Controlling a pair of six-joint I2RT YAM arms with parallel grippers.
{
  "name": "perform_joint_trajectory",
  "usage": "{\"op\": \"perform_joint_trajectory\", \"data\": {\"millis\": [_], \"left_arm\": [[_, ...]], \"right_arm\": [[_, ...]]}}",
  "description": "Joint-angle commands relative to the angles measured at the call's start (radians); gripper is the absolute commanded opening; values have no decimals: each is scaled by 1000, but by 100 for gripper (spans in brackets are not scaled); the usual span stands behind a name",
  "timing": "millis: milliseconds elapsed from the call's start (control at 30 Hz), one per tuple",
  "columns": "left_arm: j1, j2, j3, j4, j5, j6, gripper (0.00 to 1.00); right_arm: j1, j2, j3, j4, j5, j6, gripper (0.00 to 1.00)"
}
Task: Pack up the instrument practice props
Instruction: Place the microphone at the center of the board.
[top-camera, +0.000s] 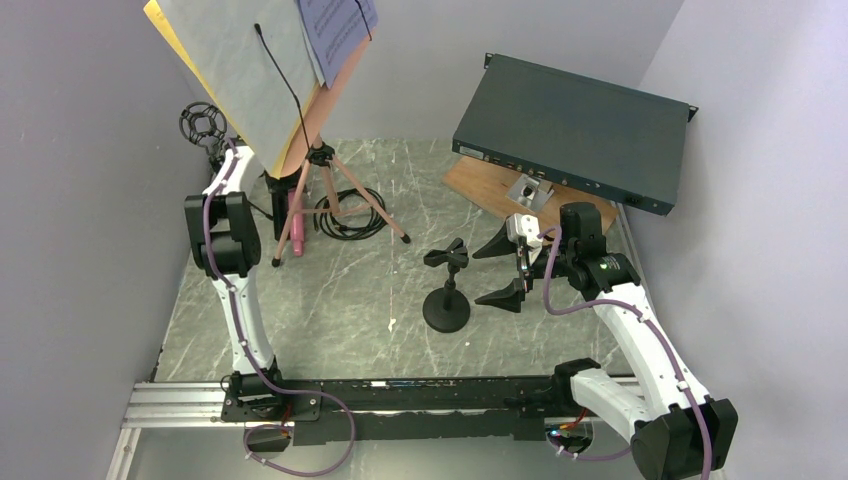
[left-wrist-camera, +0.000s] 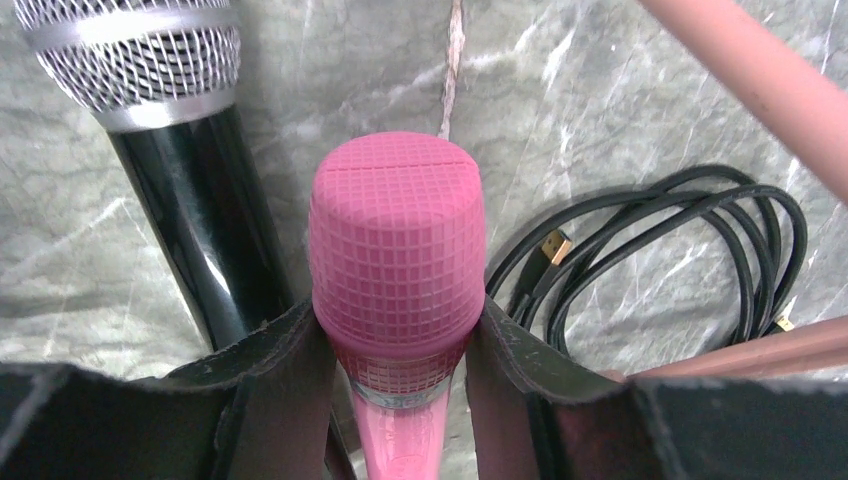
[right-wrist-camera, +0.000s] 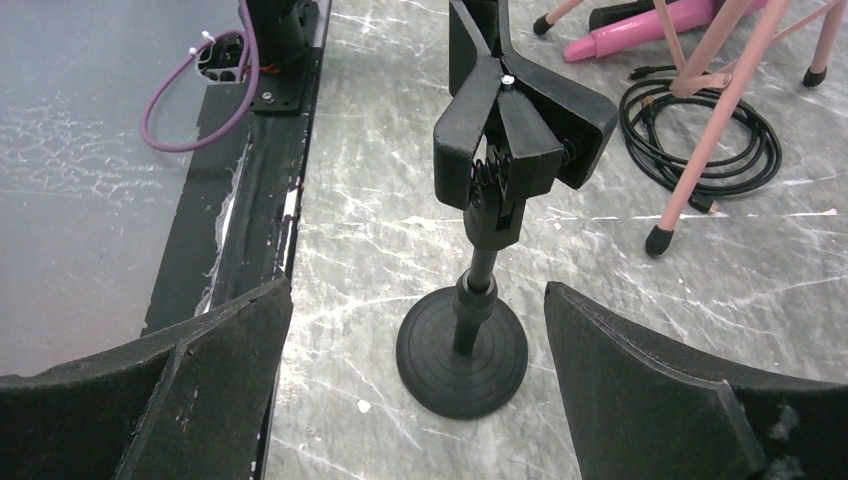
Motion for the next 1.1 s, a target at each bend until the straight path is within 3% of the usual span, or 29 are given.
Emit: {"op": "perform_joint_trajectory", "data": {"millis": [0,467,700,833,1067], "left_arm": [[-1,-115,-54,34,14,-33,42],[5,-257,-183,112,1,-60,60],[24,-299,-230,116,18,-60,61],[36,-408,-337,192,51,-62,62],[65,-695,-614,340,55,-110,89]], "right_arm": [[-2,-3,-4,14,-44,-21,99],[-2,-9,-9,23,-43,-15,99],[-4,-11,-10,26,-41,-13,99],[-4,-11,-11,24,-40,-16,99],[-4,-12,-13,19,-39,-27,99]]}}
